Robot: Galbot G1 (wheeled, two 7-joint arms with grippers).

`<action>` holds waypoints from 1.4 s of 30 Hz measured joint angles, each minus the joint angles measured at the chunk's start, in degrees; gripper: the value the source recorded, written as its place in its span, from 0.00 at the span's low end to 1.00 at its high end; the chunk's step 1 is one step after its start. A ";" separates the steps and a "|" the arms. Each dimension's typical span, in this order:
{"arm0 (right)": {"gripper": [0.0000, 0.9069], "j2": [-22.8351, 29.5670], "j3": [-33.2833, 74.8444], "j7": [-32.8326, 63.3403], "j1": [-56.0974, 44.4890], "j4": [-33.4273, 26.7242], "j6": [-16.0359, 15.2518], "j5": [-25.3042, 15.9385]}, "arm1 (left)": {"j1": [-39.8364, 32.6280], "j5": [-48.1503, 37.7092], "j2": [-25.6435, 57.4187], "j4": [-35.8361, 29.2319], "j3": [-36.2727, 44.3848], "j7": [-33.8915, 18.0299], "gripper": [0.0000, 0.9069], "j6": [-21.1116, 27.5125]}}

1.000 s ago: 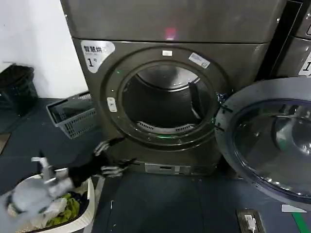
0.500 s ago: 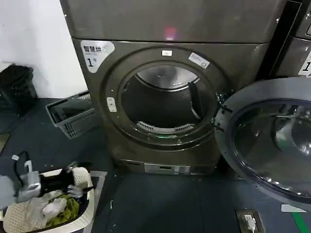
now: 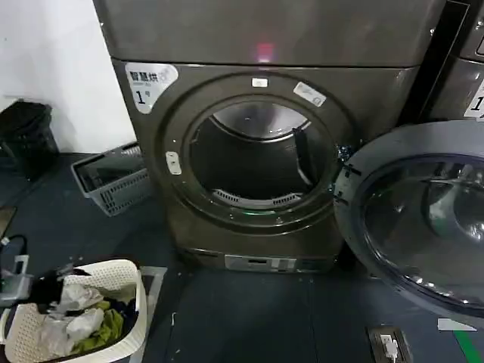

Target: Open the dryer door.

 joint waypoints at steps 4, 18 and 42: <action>1.00 0.05 0.26 0.04 0.13 -0.64 0.07 -0.30 | -0.48 3.42 0.70 1.87 0.55 0.83 1.00 -0.57; 1.00 -0.13 0.94 0.10 -0.09 -1.15 0.21 -1.10 | -0.31 5.22 1.08 2.89 0.44 2.37 1.00 -0.64; 1.00 1.58 3.37 0.15 -0.76 0.57 0.00 -2.01 | -0.12 9.91 1.64 2.82 -0.53 3.88 1.00 -1.53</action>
